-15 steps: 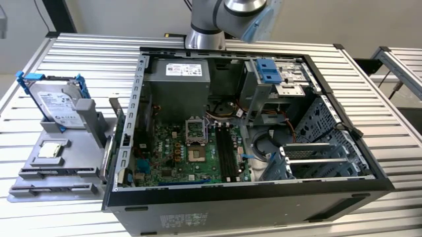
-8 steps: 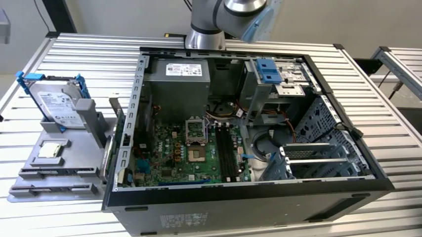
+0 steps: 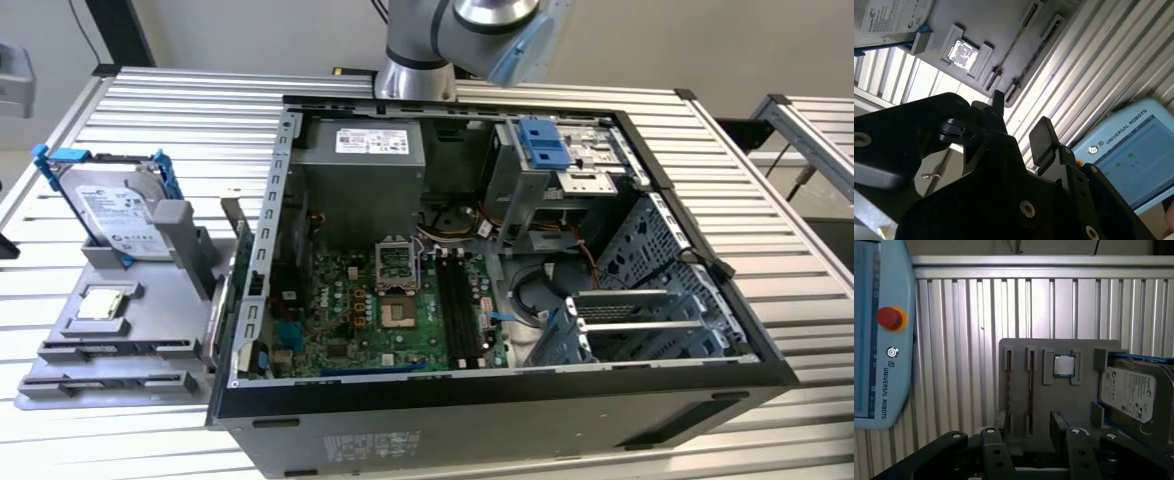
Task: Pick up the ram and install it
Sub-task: 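Pick up the ram and move it above insertion slot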
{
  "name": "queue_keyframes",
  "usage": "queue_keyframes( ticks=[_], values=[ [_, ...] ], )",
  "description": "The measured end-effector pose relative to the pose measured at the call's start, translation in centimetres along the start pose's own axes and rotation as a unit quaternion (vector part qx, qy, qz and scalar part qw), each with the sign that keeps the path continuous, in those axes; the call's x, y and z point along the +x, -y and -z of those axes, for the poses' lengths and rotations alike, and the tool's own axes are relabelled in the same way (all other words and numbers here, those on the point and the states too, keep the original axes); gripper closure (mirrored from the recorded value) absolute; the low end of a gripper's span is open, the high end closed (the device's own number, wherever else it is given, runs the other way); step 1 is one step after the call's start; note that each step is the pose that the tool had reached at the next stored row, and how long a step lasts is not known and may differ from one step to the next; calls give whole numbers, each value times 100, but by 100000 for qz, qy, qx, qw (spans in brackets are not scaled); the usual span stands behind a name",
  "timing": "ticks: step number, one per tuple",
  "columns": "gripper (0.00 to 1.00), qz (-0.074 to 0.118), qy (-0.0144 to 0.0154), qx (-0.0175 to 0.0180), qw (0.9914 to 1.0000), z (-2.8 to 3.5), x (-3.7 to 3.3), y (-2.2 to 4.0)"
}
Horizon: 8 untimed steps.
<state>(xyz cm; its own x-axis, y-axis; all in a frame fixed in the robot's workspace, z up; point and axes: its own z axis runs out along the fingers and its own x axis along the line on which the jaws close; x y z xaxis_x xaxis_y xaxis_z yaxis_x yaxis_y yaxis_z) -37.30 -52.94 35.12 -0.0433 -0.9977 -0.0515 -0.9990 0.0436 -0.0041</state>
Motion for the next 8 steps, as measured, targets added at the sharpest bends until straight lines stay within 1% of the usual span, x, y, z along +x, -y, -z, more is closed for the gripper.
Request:
queue_keyframes(
  ticks=[3, 8],
  values=[
    [0, -221, 3, 15, 100000, -52, 9, 1],
    [0, -160, 61, 6, 100000, -136, 46, 3]
  ],
)
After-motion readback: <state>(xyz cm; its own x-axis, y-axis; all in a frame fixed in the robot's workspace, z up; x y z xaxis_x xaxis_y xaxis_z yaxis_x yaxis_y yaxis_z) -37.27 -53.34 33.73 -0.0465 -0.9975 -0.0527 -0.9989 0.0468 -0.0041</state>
